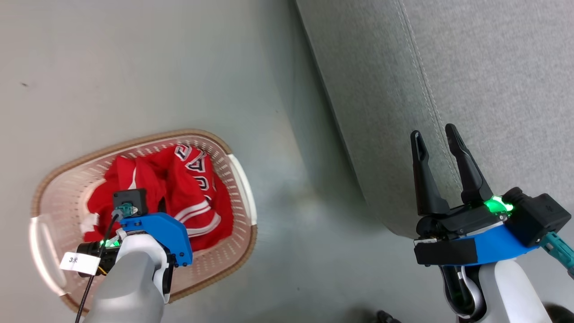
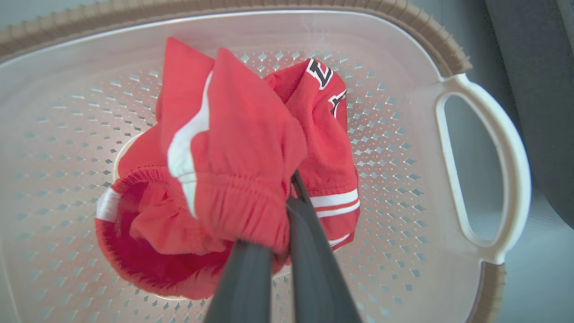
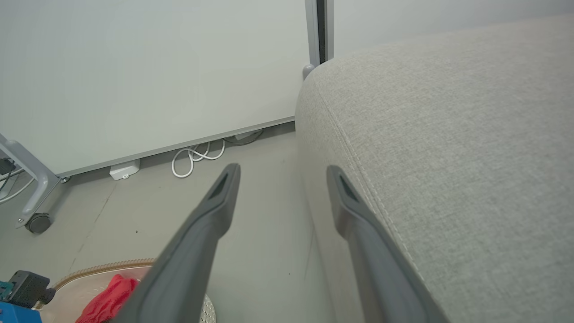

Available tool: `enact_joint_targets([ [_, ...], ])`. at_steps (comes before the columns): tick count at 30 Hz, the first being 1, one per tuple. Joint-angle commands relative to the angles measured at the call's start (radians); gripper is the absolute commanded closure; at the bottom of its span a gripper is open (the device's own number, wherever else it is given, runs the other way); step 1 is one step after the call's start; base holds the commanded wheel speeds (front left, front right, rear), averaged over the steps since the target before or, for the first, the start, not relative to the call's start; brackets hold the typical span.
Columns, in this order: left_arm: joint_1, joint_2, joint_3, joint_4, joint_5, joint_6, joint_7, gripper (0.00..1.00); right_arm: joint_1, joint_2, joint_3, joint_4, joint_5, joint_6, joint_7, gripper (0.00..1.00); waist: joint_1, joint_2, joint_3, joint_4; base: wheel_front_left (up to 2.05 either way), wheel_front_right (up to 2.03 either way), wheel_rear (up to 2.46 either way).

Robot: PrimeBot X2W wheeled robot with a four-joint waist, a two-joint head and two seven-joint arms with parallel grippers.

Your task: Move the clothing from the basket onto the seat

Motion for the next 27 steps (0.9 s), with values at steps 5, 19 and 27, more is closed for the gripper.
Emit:
enact_joint_targets([
  [5, 0.023, -0.018, -0.027, 0.001, 0.009, -0.028, -0.031, 1.00, 0.005, -0.002, -0.024, 0.022, -0.031, 0.002, -0.004, 0.00, 0.0000, 0.0000, -0.113, 0.081, 0.00, 0.00, 0.00],
  [19, 0.082, -0.048, -0.128, -0.016, 0.017, -0.096, -0.053, 1.00, 0.070, -0.002, -0.075, 0.078, -0.086, 0.001, -0.004, 0.00, 0.0000, 0.0000, -0.346, 0.200, 0.00, 0.00, 0.00],
  [27, 0.125, -0.048, -0.256, -0.125, -0.037, -0.128, -0.044, 1.00, 0.113, -0.002, -0.085, 0.108, -0.101, 0.001, -0.004, 0.00, 0.0000, 0.0000, -0.455, 0.247, 0.00, 0.00, 0.00],
])
